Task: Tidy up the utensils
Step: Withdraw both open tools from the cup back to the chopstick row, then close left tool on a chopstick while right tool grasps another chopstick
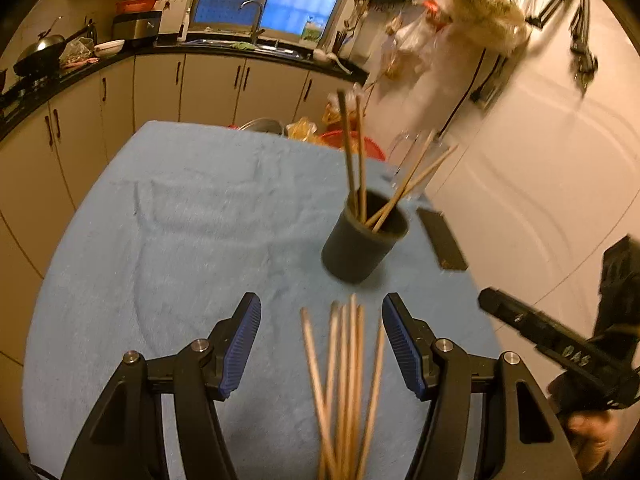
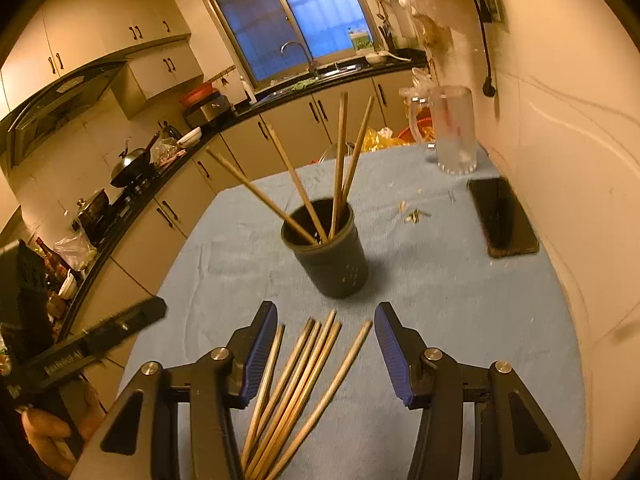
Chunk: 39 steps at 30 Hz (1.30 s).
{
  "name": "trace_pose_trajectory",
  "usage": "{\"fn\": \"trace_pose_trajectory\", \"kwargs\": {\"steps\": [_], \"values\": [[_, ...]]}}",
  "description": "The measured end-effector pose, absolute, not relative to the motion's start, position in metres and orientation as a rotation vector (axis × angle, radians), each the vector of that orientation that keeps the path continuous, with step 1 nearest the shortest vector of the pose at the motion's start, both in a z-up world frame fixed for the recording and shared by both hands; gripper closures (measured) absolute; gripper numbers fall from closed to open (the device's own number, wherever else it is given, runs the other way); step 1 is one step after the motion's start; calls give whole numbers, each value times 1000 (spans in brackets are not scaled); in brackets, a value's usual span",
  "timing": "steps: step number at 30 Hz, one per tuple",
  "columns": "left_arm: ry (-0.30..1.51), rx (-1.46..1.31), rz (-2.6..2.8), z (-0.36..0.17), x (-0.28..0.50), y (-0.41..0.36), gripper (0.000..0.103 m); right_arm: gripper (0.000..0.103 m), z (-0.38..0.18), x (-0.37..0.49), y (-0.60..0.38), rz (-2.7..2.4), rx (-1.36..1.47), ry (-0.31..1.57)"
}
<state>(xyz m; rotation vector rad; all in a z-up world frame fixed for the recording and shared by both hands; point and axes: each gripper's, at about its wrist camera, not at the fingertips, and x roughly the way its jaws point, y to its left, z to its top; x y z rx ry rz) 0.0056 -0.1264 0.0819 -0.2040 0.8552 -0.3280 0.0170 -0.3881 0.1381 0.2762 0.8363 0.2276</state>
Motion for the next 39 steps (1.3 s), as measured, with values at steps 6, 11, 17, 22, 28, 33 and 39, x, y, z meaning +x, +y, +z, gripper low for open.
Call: {"fn": "trace_pose_trajectory", "kwargs": {"steps": [6, 11, 17, 22, 28, 33, 39], "values": [[896, -157, -288, 55, 0, -128, 39, 49, 117, 10, -382, 261, 295, 886], [948, -173, -283, 37, 13, -130, 39, 49, 106, 15, -382, 263, 302, 916], [986, -167, -281, 23, 27, -133, 39, 53, 96, 34, -386, 247, 318, 952], [1006, -174, -277, 13, 38, -133, 39, 55, 88, 51, -384, 252, 332, 977], [1039, -189, -309, -1, 58, -142, 39, 58, 63, 71, -390, 260, 358, 1059], [1058, -165, -348, 2, 82, -150, 39, 60, 45, 99, -399, 263, 406, 1140], [1134, -169, -346, 8, 105, -146, 39, 64, 36, 129, -397, 254, 397, 1281]]}}
